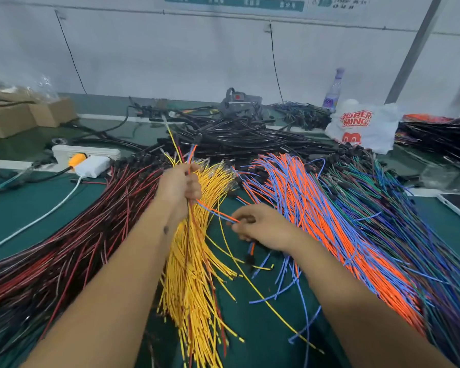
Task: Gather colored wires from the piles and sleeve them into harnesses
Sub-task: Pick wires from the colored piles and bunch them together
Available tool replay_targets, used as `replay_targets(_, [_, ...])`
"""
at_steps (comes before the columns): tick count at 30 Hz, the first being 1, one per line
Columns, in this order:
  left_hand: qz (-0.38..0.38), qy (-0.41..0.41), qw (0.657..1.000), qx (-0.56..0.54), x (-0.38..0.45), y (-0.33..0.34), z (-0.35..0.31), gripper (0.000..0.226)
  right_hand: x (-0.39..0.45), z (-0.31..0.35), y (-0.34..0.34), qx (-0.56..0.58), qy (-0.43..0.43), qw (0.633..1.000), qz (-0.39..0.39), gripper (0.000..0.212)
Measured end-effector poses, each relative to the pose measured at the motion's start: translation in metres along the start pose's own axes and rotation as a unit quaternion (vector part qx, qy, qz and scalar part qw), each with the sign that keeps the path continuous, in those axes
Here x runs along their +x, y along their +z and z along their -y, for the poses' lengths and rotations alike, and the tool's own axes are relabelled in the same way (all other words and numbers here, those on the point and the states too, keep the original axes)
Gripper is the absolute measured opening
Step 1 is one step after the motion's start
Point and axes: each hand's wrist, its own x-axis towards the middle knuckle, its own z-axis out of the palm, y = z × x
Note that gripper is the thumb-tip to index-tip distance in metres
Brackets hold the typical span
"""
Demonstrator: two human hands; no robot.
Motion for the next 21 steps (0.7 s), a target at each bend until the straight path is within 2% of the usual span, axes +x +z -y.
replay_targets(3, [0.009,0.032,0.996,0.08,-0.002,-0.01,-0.028,0.021,0.001,-0.009,-0.008,-0.153,-0.002,0.987,-0.058,0.011])
replay_targets(5, [0.0,0.064,0.988,0.141,-0.006,-0.021,-0.041,0.03,-0.001,-0.015,-0.016,-0.259,0.008,0.961,-0.092,0.014])
replay_targets(7, [-0.009,0.069,0.981,0.179,-0.013,-0.033,-0.054,0.033,-0.003,-0.023,-0.022,-0.269,0.031,0.954,-0.13,0.013])
replay_targets(11, [0.005,0.019,0.981,0.195,-0.031,-0.048,-0.075,0.032,0.001,-0.02,-0.023,-0.235,0.057,0.949,-0.204,0.011])
replay_targets(13, [0.051,-0.006,0.98,0.191,-0.039,-0.045,-0.073,0.031,0.007,-0.006,-0.02,-0.171,0.027,0.949,-0.262,0.009])
replay_targets(14, [0.079,-0.017,0.977,0.195,-0.042,-0.042,-0.068,0.03,0.01,0.003,-0.018,-0.094,0.002,0.958,-0.27,0.006])
replay_targets(17, [0.166,-0.028,0.962,0.214,-0.051,-0.026,-0.045,0.025,0.012,0.042,-0.012,0.148,-0.045,0.968,-0.199,0.022])
replay_targets(19, [0.207,-0.034,0.954,0.214,-0.057,-0.014,-0.026,0.018,0.012,0.061,-0.01,0.222,-0.058,0.958,-0.172,0.023])
replay_targets(21, [0.23,-0.056,0.954,0.185,-0.059,-0.006,-0.009,0.018,0.012,0.07,-0.01,0.251,-0.081,0.948,-0.18,0.022])
